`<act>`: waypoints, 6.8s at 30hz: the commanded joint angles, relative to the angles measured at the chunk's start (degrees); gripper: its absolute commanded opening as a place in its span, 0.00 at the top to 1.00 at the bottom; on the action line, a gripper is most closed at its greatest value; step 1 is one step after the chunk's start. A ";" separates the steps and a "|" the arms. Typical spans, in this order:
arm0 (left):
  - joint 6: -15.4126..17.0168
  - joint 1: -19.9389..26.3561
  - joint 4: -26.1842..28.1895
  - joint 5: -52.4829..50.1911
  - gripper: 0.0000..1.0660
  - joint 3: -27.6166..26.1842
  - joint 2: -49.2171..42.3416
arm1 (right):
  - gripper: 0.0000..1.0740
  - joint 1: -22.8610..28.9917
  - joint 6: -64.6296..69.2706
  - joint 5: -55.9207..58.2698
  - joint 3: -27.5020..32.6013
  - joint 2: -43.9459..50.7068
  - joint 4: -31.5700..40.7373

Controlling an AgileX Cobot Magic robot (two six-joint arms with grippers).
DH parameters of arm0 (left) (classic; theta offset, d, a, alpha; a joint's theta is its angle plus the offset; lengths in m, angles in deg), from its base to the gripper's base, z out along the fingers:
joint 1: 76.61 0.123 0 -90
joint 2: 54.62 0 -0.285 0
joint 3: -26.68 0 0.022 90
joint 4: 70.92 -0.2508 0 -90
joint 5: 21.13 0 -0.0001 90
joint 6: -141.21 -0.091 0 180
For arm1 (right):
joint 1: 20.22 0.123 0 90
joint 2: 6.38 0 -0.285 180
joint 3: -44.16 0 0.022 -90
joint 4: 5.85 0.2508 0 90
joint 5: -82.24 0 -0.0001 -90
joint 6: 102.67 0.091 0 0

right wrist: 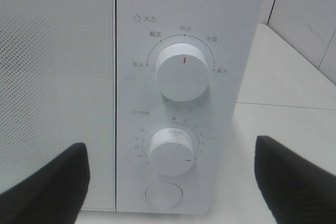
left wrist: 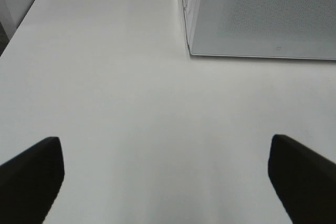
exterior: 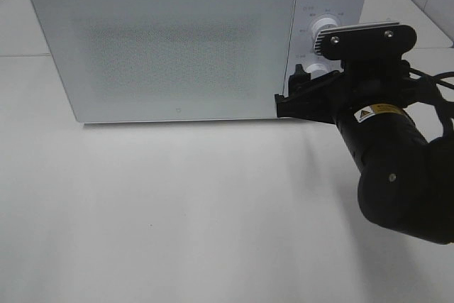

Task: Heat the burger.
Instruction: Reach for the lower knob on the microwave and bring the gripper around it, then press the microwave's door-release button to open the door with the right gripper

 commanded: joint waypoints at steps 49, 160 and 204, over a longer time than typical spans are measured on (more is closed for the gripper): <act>0.29 0.23 0.17 -0.11 0.08 0.00 -0.80 | 0.29 -8.19 9.17 -2.35 -5.96 -8.82 -8.54; 0.29 0.23 0.17 -0.11 0.08 0.00 -0.80 | 0.98 -10.66 114.08 -13.12 -14.55 -18.85 -26.13; 0.29 0.23 0.17 -0.11 0.08 0.00 -0.80 | 0.39 -10.49 86.34 -5.33 -0.74 -3.95 -29.22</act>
